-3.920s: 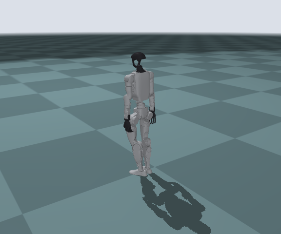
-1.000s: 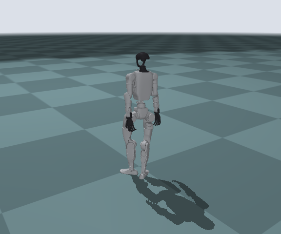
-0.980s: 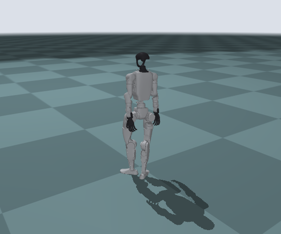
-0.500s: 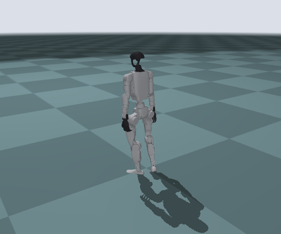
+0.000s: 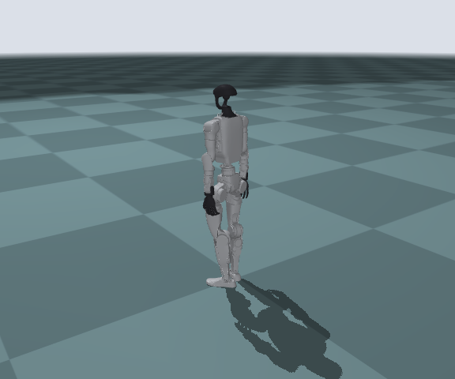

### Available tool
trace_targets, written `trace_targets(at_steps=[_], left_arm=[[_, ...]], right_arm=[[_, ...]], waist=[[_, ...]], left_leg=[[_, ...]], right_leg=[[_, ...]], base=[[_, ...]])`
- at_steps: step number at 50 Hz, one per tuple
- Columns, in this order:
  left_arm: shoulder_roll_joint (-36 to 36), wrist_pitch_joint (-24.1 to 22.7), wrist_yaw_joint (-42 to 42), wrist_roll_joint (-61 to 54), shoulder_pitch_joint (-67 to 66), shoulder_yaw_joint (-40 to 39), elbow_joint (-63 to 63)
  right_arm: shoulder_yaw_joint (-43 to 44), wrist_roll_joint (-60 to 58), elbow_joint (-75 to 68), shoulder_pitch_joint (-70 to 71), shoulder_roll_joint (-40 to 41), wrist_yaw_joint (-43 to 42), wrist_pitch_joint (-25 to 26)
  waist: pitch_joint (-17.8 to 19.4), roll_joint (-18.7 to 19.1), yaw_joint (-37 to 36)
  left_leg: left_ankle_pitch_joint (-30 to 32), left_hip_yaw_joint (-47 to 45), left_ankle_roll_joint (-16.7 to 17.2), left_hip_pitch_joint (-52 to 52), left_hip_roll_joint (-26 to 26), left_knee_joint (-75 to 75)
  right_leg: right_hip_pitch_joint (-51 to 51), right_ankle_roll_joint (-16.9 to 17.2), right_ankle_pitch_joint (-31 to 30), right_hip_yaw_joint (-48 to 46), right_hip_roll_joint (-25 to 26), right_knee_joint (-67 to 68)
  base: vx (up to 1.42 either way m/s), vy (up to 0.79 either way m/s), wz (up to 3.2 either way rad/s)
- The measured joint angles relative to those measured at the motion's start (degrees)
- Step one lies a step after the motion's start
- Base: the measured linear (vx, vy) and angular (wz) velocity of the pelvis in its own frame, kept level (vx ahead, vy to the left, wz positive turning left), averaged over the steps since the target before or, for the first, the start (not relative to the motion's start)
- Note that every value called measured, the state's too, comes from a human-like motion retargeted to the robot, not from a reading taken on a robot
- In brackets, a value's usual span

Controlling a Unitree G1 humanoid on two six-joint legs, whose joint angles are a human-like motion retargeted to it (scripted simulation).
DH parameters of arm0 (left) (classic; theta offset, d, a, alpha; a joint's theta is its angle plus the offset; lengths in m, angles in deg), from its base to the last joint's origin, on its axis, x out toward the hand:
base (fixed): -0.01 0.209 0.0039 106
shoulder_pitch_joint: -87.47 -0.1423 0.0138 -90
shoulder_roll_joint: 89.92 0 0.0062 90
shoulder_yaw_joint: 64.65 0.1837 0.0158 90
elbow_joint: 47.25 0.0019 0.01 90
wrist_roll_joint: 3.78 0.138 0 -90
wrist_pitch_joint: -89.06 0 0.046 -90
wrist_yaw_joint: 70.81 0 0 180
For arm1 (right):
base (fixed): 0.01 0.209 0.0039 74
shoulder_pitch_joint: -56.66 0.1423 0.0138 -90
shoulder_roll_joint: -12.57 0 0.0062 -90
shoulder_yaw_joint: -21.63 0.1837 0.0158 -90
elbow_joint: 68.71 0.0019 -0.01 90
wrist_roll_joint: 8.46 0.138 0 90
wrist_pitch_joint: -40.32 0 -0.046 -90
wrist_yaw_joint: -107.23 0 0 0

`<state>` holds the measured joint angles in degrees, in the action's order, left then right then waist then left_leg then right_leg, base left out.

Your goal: Upper body actions

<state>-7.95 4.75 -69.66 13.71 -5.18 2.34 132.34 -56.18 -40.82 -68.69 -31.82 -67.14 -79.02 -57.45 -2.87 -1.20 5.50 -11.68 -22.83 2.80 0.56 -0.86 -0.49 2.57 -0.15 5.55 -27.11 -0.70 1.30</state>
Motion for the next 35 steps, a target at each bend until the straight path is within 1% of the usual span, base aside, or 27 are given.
trace_targets(at_steps=[8, 15, 19, 23, 25, 27, 28, 30, 32, 33, 35], left_arm=[[0.11, 0.39, 1.77, -1.71, -1.16, -1.41, -0.59], [0.00, 0.16, 2.53, -1.51, -0.86, -0.84, -1.51], [-0.35, -0.30, 2.83, -0.78, -0.48, -0.34, -2.30], [-0.86, -0.98, 2.44, -0.40, -0.26, -0.02, -2.86], [-1.16, -1.22, 2.16, -0.23, -0.37, -0.15, -2.87], [-1.54, -1.45, 1.85, -0.23, -0.65, -0.52, -2.75], [-1.75, -1.61, 1.69, -0.36, -0.83, -0.72, -2.64], [-2.13, -1.81, 1.34, -0.84, -1.45, -1.11, -2.52], [-2.38, -1.82, 1.28, -1.39, -1.96, -1.51, -2.49], [-2.47, -1.82, 1.28, -1.58, -2.13, -1.76, -2.55], [-2.44, -1.84, 1.43, -1.79, -2.01, -2.08, -2.73]], right_arm=[[-0.91, -0.72, -0.05, -0.21, -0.27, -2.06, -0.80], [-0.07, 0.29, -0.86, -0.82, -0.71, -1.59, -1.65], [0.95, 1.56, -1.12, -0.86, -0.98, -0.69, -1.92], [1.85, 1.57, -0.46, -0.95, -1.31, 0.80, -2.28], [1.95, 1.13, -0.12, -1.03, -1.56, 1.25, -2.44], [2.02, 0.52, 0.01, -0.98, -1.85, 1.64, -2.46], [2.09, 0.22, 0.03, -0.95, -1.98, 1.83, -2.42], [2.09, -0.19, 0.13, -1.15, -2.13, 1.94, -2.39], [1.94, -0.41, 0.20, -1.22, -2.19, 1.68, -2.20], [1.81, -0.56, 0.26, -1.17, -2.17, 1.49, -2.01], [1.92, -1.23, 0.30, -0.54, -2.11, 1.24, -1.51]], waist=[[-0.01, 0.11, -0.86], [0.41, 0.11, -0.43], [1.06, -0.30, -0.41], [0.92, -1.19, -0.52], [0.76, -1.81, -0.66], [0.73, -2.14, -1.31], [0.79, -2.22, -1.87], [0.92, -2.33, -2.96], [1.29, -2.56, -4.94], [1.59, -2.73, -6.44], [2.47, -3.10, -8.48]], left_leg=[[0.20, 0.44, 0.86, -0.24, 0.91, -0.09], [-0.16, 0.65, 1.41, -0.23, 1.59, -1.31], [-1.73, 0.79, 1.92, 0.62, 2.04, -4.92], [-2.37, 1.67, 2.13, 3.55, 2.38, -11.54], [-3.22, 4.30, 0.63, 5.15, 1.69, -14.57], [-4.65, 8.91, -1.01, 6.15, 0.53, -15.78], [-5.16, 12.65, -2.03, 6.59, -0.55, -15.90], [-5.23, 24.27, -3.76, 7.20, -4.03, -15.73], [-3.48, 36.54, -3.43, 7.40, -7.97, -15.40], [-2.24, 40.71, -2.47, 7.17, -9.50, -14.83], [-1.35, 40.39, -2.86, 6.15, -9.99, -13.02]], right_leg=[[-0.60, -0.55, 1.00, 0.26, 1.07, -0.33], [-1.01, -0.88, 2.06, 1.59, 1.75, -0.23], [-0.72, -0.85, 2.40, 3.36, 1.19, 0.50], [0.27, -0.68, 1.90, 4.81, -0.54, 0.96], [0.99, -0.43, 1.41, 6.09, -1.83, 1.38], [1.73, -0.23, 0.80, 8.10, -2.68, 1.85], [2.11, -0.14, 0.48, 9.50, -2.91, 2.11], [2.86, 0.13, -0.27, 12.62, -3.33, 2.63], [4.10, 0.32, -1.43, 16.69, -3.51, 3.28], [4.92, 0.29, -2.16, 19.24, -3.31, 3.65], [6.31, 0.07, -3.81, 22.93, -2.88, 4.15]], base=[[-0.01, -0.09, 0.07], [-0.03, -0.07, 0.10], [-0.04, -0.03, -0.09], [-0.03, 0.02, -0.31], [-0.02, 0.06, -0.59], [-0.01, 0.11, -0.97], [0.00, 0.14, -1.26], [0.01, 0.15, -1.50], [0.01, 0.15, -2.06], [-0.02, 0.19, -2.42], [-0.07, 0.18, -2.21]])
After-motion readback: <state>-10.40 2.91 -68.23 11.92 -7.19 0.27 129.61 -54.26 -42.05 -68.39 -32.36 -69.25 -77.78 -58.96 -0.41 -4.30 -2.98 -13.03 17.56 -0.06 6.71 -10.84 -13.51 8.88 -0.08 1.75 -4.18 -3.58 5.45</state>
